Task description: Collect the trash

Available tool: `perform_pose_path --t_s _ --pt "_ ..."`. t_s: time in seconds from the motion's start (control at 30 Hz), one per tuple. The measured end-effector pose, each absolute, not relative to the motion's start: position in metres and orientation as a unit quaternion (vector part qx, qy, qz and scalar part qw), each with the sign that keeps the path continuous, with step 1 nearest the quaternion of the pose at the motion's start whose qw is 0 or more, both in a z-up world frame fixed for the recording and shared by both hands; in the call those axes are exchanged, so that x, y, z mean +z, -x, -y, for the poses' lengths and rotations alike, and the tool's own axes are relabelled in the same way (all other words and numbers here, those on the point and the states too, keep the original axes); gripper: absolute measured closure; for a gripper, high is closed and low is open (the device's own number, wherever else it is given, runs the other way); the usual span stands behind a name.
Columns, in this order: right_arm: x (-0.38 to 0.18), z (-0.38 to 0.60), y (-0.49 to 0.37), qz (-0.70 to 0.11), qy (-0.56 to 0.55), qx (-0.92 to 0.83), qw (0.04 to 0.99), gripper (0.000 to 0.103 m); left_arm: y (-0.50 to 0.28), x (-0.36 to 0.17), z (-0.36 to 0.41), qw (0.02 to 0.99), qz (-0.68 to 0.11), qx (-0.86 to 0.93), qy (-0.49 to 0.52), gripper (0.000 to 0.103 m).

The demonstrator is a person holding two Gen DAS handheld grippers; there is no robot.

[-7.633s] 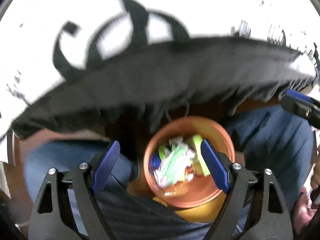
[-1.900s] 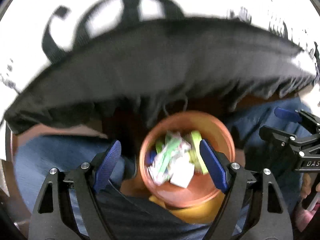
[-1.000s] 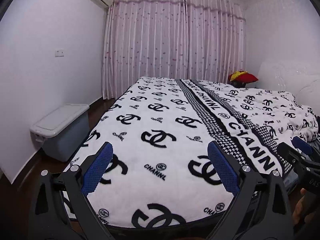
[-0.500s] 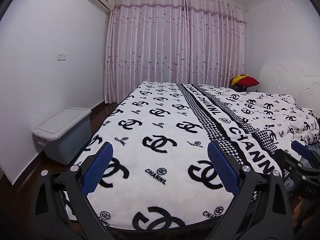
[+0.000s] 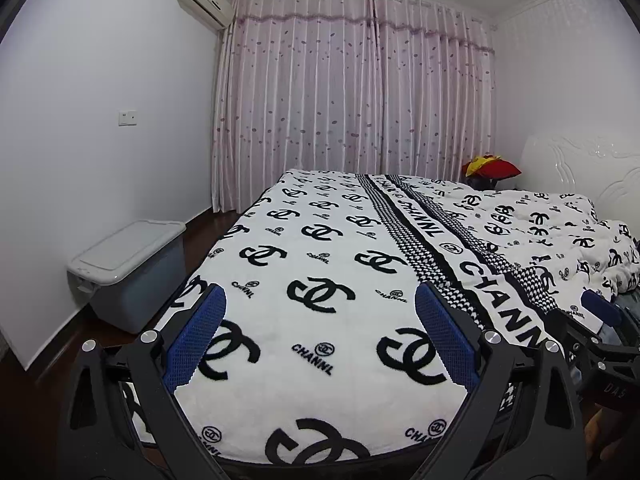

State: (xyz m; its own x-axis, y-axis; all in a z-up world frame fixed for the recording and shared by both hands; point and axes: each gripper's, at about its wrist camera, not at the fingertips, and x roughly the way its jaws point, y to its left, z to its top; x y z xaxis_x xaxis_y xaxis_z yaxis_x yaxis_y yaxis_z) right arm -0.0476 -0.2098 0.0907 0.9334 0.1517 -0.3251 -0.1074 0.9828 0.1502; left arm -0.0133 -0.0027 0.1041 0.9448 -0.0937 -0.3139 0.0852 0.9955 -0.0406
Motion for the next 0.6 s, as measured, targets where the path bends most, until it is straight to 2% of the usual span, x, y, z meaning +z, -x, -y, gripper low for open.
perform_pose_path --t_s 0.6 --pt "0.0867 0.2089 0.0454 -0.176 -0.066 0.066 0.98 0.005 0.0121 0.1055 0.0028 0.986 -0.158 -0.044 0.013 0.01"
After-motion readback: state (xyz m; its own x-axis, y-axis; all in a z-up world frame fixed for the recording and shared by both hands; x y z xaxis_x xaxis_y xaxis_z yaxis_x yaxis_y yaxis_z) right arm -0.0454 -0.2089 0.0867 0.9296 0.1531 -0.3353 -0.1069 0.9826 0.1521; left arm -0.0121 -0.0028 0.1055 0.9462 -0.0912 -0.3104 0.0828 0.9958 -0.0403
